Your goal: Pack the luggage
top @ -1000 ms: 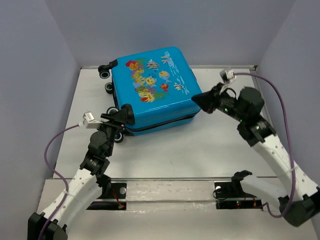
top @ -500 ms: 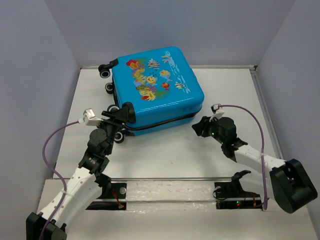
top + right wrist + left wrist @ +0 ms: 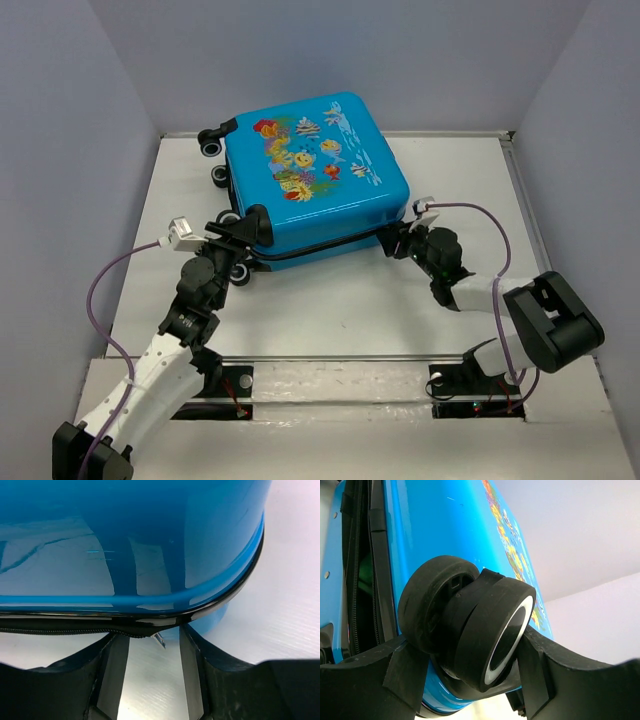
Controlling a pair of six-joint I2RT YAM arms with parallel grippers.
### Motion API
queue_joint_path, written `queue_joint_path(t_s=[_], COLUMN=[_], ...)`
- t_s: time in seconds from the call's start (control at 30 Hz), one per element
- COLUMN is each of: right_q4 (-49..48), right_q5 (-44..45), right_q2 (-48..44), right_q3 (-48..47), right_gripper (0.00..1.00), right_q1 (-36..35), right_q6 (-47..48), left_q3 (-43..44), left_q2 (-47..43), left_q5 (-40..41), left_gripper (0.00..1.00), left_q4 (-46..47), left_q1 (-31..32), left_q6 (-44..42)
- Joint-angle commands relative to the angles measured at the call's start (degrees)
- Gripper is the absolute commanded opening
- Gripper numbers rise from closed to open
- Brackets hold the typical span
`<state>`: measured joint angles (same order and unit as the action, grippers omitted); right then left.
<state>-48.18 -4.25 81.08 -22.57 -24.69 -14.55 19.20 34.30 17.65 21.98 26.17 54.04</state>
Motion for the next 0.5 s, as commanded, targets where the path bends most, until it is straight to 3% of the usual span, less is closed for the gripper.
queue_joint_path(t_s=[0.0, 0.17, 0.27, 0.47], right_q4=[-13.5, -16.32, -16.15, -17.12], right_q5=[7.41, 7.59, 5.14, 2.24], right_q2=[0.22, -0.05, 2.24, 4.96], right_q3=[-0.02, 3.57, 0.96, -3.09], right_gripper=[0.48, 0.48, 0.47, 0.32], right_q1=[0.17, 0.17, 0.17, 0.17], right_q6=[2.95, 1.28, 2.85, 3.73], left_q3=[-0.57, -0.74, -0.4, -0.22], left_q2=[0.06, 0.32, 0.85, 0.33], left_q5=[-4.29, -4.81, -5.17, -4.82], left_gripper=[0.06, 0.06, 0.06, 0.06], left_q4=[-3.08, -2.29, -2.11, -2.82], left_q1=[1.34, 1.25, 1.34, 1.34], left_q6=[-10.36, -10.27, -10.36, -10.36])
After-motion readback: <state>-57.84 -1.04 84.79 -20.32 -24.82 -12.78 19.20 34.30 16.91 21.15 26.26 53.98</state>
